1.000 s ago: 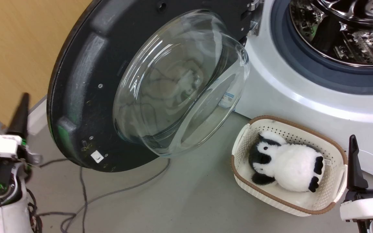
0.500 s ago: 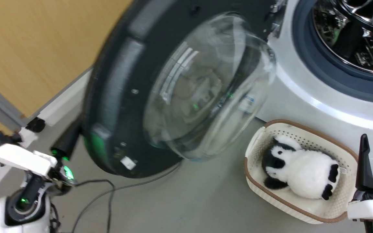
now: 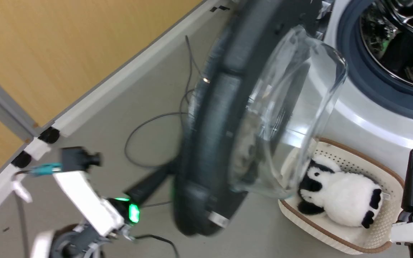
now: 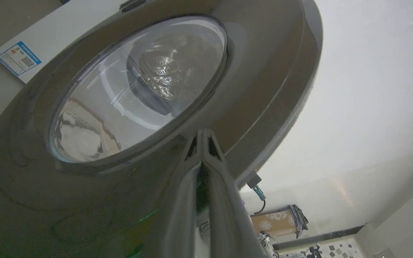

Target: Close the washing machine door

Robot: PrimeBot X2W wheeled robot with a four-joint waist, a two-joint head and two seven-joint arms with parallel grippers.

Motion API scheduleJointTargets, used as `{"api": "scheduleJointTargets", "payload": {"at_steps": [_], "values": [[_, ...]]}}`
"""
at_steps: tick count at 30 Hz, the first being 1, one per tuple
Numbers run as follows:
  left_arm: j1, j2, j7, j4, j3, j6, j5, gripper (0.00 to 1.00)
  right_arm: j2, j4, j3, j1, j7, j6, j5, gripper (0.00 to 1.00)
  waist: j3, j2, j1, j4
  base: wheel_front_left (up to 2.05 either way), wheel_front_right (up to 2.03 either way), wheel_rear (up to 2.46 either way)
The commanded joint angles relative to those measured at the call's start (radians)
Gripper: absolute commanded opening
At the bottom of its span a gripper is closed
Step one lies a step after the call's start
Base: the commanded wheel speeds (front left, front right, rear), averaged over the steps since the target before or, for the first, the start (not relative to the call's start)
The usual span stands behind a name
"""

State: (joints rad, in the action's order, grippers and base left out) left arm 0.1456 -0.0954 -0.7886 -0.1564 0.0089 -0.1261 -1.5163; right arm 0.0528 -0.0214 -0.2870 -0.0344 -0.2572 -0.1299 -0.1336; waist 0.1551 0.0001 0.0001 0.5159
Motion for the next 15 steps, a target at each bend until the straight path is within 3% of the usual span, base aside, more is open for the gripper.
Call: {"api": "scheduleJointTargets", "payload": {"at_steps": [1,8,15], "values": [[-0.013,0.01,-0.011,-0.022,-0.03,-0.005,0.003,0.0,-0.003,0.002,-0.002,-0.011,-0.005,-0.001,-0.007,1.0,-0.002,-0.0001,-0.0001,-0.012,0.0,0.0,0.0],[-0.033,0.012,-0.027,-0.073,-0.177,-0.005,0.031,0.0,-0.003,0.007,0.001,-0.017,-0.005,-0.001,-0.016,1.0,-0.009,-0.0001,-0.0001,-0.086,0.0,0.0,0.0],[-0.006,0.021,0.036,-0.039,-0.313,-0.005,0.058,0.0,-0.003,0.015,0.005,-0.021,-0.005,-0.001,-0.019,1.0,-0.011,-0.0001,-0.0001,-0.188,0.0,0.0,0.0]]}}
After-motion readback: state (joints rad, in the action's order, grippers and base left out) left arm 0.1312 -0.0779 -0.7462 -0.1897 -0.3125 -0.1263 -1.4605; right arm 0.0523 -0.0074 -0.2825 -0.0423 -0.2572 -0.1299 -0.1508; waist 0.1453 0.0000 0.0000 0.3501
